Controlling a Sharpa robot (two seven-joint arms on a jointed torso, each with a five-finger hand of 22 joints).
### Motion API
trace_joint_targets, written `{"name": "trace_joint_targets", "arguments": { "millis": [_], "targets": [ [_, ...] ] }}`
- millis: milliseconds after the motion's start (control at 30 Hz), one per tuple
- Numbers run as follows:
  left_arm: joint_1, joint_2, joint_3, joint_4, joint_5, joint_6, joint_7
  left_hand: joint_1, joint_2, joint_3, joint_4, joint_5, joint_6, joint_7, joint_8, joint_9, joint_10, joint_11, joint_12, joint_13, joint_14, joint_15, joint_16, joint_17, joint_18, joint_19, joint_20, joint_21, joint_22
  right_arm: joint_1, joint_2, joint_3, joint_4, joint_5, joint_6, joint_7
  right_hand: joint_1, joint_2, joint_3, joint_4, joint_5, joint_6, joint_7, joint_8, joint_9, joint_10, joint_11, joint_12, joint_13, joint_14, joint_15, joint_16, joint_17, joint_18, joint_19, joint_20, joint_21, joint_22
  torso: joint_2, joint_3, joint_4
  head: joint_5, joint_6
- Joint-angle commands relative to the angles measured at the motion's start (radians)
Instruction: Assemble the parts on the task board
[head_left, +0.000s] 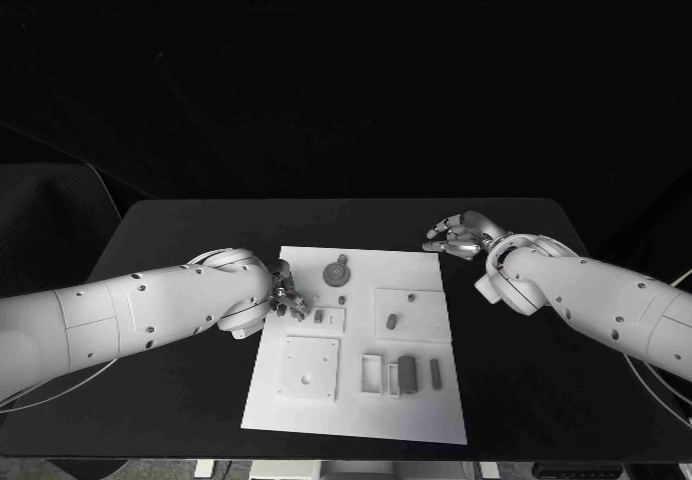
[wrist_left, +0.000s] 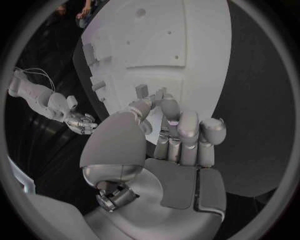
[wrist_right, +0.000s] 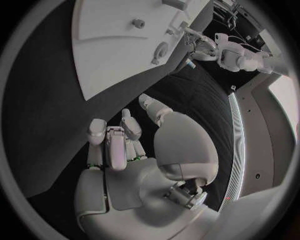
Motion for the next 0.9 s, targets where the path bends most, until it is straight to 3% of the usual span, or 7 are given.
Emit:
{"name": "trace_joint_targets", "arguments": {
  "millis": [33, 567, 900],
  "targets": [
    [-0.004, -0.001, -0.003, 0.003, -0.018, 0.031, 0.002, -0.005, -0.006, 0.090, -0.084, 0.007, 0.096, -0.049, 0.058, 0.085, 0.092, -0.075, 0.006, 0.002, 0.050, -0.059, 0.005, 0.001, 0.135, 0.007, 0.002, 0.003, 0.002, -0.001, 0.000, 0.000, 0.001, -0.002, 0.014, 0.004, -0.010, 0.001, 0.002, 0.006, 0.004, 0.013, 0.020, 0.005, -0.001, -0.005, -0.002, -0.001, -0.001, -0.005, 0.000, 0.008, 0.000, 0.013, 0.006, -0.001, 0.058, -0.001, 0.000, -0.0004, 0.0003, -0.001, -0.002],
    [-0.004, -0.006, -0.003, 0.007, -0.027, 0.017, 0.001, -0.009, -0.007, 0.095, -0.087, 0.010, 0.105, -0.054, 0.067, 0.090, 0.099, -0.079, 0.014, 0.008, 0.055, -0.061, 0.016, 0.006, 0.139, 0.012, 0.001, 0.012, 0.005, -0.001, 0.001, 0.000, 0.000, -0.002, 0.014, 0.004, -0.011, 0.000, 0.002, 0.006, 0.004, 0.013, 0.020, 0.005, -0.001, -0.005, -0.002, -0.001, -0.001, -0.007, 0.000, 0.007, -0.001, 0.013, 0.006, -0.001, 0.058, -0.001, 0.000, -0.0014, 0.0002, 0.000, -0.002],
    [-0.004, -0.001, -0.003, 0.004, -0.029, 0.031, 0.002, -0.006, -0.005, 0.099, -0.089, 0.010, 0.106, -0.055, 0.069, 0.090, 0.100, -0.080, 0.016, 0.009, 0.056, -0.062, 0.019, 0.007, 0.140, 0.013, 0.000, 0.014, 0.006, -0.001, 0.001, 0.000, 0.000, -0.002, 0.015, 0.004, -0.011, 0.000, 0.002, 0.007, 0.004, 0.013, 0.020, 0.005, -0.001, -0.005, -0.002, -0.001, -0.001, -0.005, 0.000, 0.008, 0.000, 0.013, 0.006, -0.001, 0.058, -0.002, 0.000, -0.0001, 0.0001, -0.001, -0.002]
  ]
}}
